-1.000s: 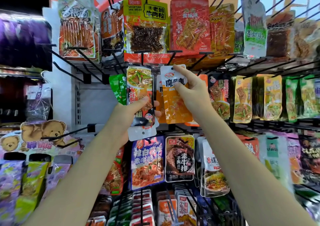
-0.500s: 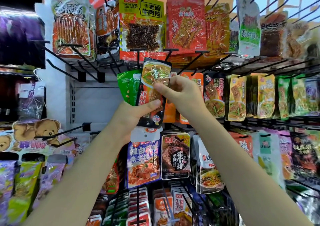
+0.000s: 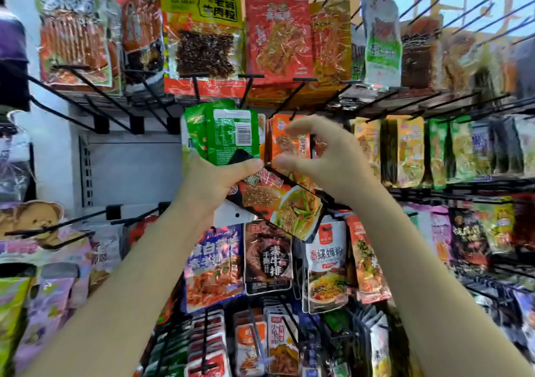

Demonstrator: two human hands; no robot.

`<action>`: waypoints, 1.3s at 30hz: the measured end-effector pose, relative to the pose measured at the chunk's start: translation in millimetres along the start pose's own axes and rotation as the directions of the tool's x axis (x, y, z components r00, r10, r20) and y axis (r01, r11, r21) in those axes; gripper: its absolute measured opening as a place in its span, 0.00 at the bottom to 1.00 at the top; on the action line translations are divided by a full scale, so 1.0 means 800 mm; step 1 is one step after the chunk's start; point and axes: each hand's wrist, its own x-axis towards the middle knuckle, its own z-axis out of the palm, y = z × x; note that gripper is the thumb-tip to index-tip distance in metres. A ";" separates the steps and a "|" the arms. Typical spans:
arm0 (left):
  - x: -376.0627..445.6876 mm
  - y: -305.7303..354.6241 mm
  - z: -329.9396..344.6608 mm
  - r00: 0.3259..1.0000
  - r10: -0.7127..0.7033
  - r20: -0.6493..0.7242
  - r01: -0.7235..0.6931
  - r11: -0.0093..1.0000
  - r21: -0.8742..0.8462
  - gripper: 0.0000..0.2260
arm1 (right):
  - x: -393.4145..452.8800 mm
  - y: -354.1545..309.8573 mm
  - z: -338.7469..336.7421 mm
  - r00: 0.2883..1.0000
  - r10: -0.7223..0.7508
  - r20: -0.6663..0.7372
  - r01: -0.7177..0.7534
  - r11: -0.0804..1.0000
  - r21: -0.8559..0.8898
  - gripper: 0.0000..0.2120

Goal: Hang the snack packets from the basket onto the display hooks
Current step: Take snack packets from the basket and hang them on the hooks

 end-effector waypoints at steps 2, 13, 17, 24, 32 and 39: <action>0.003 0.000 0.020 1.000 0.006 0.005 -0.006 1.000 -0.005 0.17 | -0.005 -0.002 -0.003 0.978 0.077 0.196 -0.089 0.995 0.054 0.29; 0.006 -0.005 0.083 0.981 -0.193 -0.003 0.189 0.964 -0.186 0.54 | -0.027 0.081 -0.048 0.972 0.206 -0.112 -0.187 0.969 0.162 0.20; 0.004 -0.006 0.089 0.978 -0.209 -0.018 0.204 0.968 -0.143 0.37 | -0.009 0.086 -0.044 0.949 0.243 -0.199 -0.213 0.963 0.164 0.16; 0.006 -0.002 0.092 0.989 -0.148 0.024 0.150 0.985 -0.083 0.46 | 0.018 0.096 -0.035 0.935 0.274 -0.225 -0.242 0.957 0.159 0.19; -0.001 0.002 0.102 0.980 -0.185 0.074 0.190 0.979 -0.070 0.17 | 0.026 0.111 -0.029 0.931 0.239 -0.276 -0.193 0.964 0.185 0.19; 0.001 -0.009 0.099 0.982 -0.183 0.049 0.186 0.980 -0.070 0.14 | 0.035 0.116 -0.024 0.921 0.356 -0.160 -0.348 0.934 0.080 0.17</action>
